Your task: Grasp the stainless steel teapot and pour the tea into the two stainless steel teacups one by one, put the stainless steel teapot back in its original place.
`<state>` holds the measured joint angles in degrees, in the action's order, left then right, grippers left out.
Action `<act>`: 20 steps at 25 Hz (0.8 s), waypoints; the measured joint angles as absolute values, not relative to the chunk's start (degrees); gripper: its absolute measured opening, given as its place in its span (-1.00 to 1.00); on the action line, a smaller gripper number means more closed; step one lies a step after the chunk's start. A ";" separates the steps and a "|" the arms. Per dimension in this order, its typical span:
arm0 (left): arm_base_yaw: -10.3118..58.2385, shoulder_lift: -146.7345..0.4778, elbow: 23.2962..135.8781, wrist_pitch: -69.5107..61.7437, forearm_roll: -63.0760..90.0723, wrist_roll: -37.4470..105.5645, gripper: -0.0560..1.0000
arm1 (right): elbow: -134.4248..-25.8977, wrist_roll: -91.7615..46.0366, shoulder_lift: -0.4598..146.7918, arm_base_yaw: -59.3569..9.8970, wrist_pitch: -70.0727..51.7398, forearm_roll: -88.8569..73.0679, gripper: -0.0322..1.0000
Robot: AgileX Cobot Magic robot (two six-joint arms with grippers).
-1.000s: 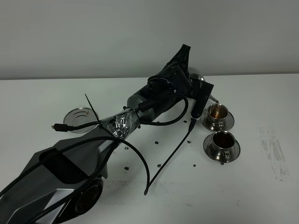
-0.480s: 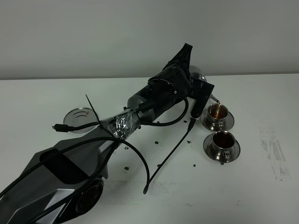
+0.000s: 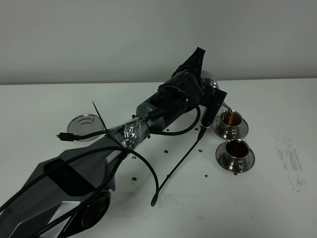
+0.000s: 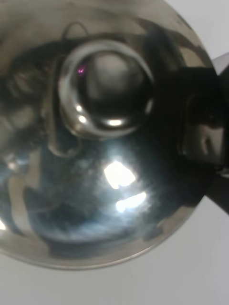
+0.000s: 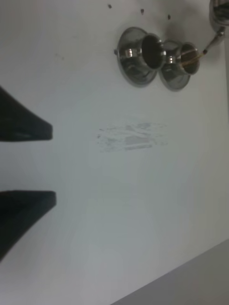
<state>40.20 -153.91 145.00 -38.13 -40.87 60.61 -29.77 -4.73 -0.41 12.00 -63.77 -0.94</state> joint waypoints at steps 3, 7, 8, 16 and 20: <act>40.23 -153.91 145.00 -38.08 -40.87 62.45 -0.52 | -29.77 -4.73 -0.41 12.00 -63.77 -0.89 -0.47; 40.23 -153.91 145.00 -38.07 -40.87 64.35 -0.52 | -29.77 -4.73 -0.41 12.00 -63.77 -0.63 -0.47; 40.23 -153.91 145.00 -38.07 -40.87 64.44 -0.52 | -29.77 -4.73 -0.41 12.00 -63.77 -0.63 -0.47; 40.23 -153.91 145.00 -36.92 -41.00 64.86 -0.52 | -29.77 -3.81 -0.41 12.00 -63.77 0.38 -0.47; 40.23 -153.91 145.00 -36.36 -41.81 64.96 -0.52 | -29.77 -3.46 -0.41 12.00 -63.77 0.60 -0.47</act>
<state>40.23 -153.91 145.00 -36.36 -41.81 64.96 -29.77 -3.46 -0.41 12.00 -63.77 0.60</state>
